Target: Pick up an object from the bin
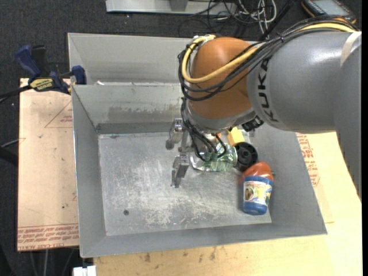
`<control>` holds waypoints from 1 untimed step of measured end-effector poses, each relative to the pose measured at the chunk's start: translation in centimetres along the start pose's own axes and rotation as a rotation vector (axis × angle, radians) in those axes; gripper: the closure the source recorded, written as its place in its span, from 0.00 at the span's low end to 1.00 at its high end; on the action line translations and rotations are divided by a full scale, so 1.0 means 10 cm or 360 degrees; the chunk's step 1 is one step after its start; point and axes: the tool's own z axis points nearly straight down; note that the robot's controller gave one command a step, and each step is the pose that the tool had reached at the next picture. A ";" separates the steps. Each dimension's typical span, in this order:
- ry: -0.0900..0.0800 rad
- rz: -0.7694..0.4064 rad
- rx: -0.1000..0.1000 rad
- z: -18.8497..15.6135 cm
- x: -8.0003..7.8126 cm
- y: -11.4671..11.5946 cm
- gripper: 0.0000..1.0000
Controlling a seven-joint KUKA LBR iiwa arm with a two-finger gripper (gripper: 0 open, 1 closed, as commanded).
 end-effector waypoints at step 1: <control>-0.0012 0.0004 -0.0001 -0.04 -0.02 -0.01 0.00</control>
Offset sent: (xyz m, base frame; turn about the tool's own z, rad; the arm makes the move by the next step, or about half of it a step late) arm 0.0385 -0.1417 -0.0609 -0.2103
